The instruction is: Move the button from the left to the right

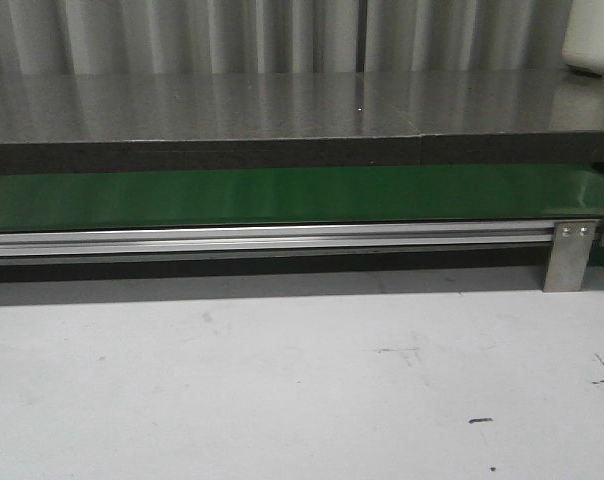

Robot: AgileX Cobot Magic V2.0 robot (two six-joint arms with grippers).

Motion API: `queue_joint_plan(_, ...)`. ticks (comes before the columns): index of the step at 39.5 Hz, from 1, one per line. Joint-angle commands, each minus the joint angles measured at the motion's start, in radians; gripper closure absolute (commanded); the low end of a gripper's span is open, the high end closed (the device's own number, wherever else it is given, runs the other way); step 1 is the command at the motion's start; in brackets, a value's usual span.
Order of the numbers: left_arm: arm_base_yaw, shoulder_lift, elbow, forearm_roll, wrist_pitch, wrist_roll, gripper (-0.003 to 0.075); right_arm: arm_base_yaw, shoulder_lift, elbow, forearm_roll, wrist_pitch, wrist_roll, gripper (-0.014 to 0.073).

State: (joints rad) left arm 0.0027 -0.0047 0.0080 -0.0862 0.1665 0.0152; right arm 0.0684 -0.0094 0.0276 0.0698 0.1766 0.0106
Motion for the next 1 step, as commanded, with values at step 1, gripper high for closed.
queue_joint_plan(1, 0.0, -0.017, 0.029, 0.001, -0.089, -0.008, 0.0741, 0.001, -0.018, -0.009, -0.007, -0.076, -0.011, 0.0662)
